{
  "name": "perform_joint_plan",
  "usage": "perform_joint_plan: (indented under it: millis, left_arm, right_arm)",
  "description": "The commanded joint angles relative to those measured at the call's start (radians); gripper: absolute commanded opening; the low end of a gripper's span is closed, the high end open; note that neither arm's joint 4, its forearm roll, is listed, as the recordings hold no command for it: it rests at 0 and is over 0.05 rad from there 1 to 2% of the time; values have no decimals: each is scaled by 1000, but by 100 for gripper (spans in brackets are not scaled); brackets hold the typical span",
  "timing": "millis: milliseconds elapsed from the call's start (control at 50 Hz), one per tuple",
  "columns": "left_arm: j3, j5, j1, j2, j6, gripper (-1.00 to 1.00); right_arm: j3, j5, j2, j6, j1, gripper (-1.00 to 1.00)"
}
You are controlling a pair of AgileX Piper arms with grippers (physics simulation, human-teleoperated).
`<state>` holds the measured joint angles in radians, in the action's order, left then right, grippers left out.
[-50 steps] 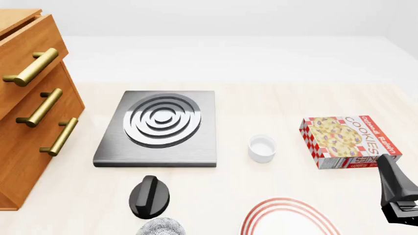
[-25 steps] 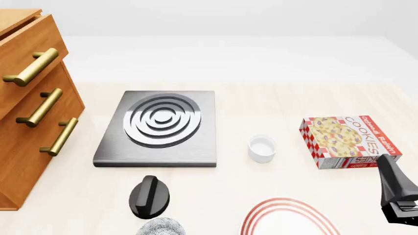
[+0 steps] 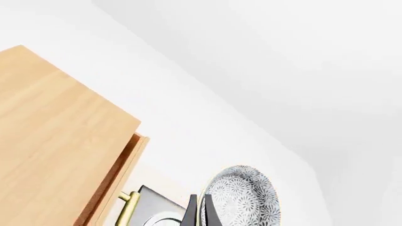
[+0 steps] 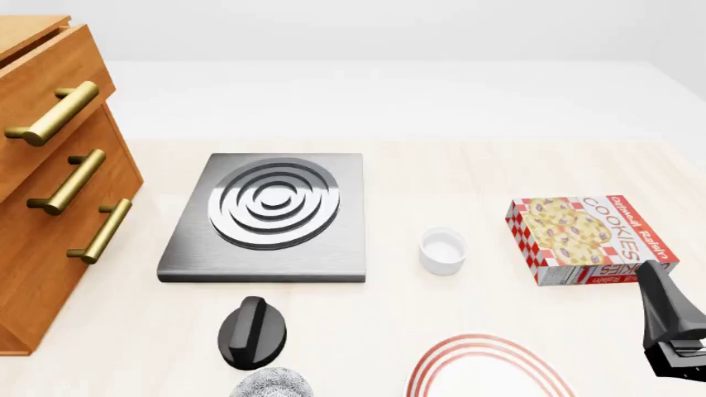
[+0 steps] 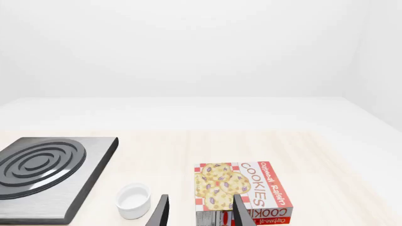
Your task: Pick the akita bowl on the wooden cabinet and place it on the plate.
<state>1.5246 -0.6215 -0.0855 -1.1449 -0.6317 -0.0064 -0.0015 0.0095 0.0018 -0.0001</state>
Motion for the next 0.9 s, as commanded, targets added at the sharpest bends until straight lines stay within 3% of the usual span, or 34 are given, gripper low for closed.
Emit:
perform_joint_plan:
  millis: [20,620,900]
  left_arm:
    - [29,-13,63,2,16,-100]
    - [46,-30,220,-6,35,-100]
    - [0,-18,277,20,37,-100]
  right_arm:
    - [0,0,0,0,0,100]
    - [0,0,0,0,0,100]
    - [0,0,0,0,0,100]
